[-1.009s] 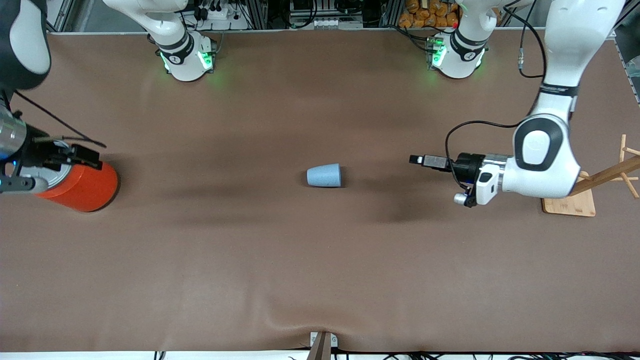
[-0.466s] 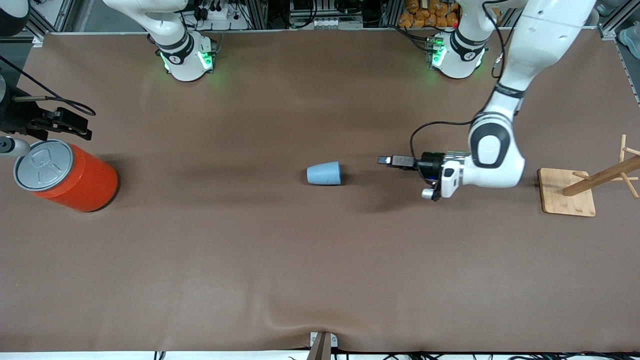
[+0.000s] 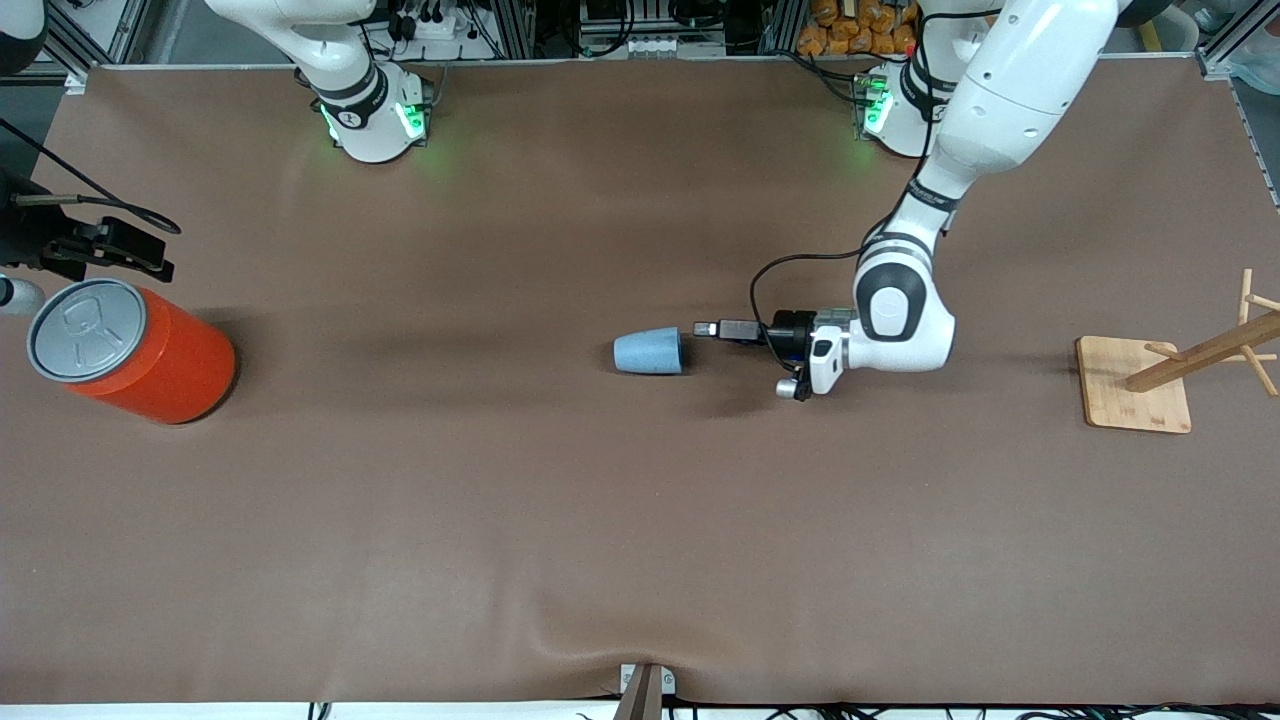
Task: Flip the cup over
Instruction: 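Close the left gripper around the base of the sideways cup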
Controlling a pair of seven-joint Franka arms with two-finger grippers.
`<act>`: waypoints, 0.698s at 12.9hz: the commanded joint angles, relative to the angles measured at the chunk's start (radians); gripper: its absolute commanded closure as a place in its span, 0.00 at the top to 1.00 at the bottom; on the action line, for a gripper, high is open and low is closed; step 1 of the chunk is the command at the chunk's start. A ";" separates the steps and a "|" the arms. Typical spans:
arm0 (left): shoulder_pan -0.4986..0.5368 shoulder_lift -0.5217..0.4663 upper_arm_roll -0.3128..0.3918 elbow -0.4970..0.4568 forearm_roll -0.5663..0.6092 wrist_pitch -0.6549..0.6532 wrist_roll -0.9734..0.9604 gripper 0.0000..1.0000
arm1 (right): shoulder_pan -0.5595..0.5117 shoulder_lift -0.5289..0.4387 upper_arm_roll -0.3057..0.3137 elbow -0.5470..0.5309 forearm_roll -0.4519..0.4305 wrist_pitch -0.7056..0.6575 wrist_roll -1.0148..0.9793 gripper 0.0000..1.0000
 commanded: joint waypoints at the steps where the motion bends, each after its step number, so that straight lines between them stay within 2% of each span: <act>1: 0.002 0.039 0.001 0.050 -0.026 0.007 0.040 1.00 | 0.012 -0.030 -0.013 -0.022 0.011 0.027 0.001 1.00; 5: -0.007 0.151 0.001 0.187 -0.043 0.007 0.043 1.00 | 0.015 -0.035 -0.011 -0.029 0.014 0.024 -0.001 1.00; 7: -0.048 0.166 0.004 0.198 -0.095 0.009 0.046 1.00 | 0.016 -0.033 -0.011 -0.029 0.014 0.027 -0.001 1.00; 9: -0.050 0.169 0.004 0.188 -0.100 0.010 0.046 1.00 | 0.018 -0.031 -0.011 -0.029 0.014 0.030 -0.001 1.00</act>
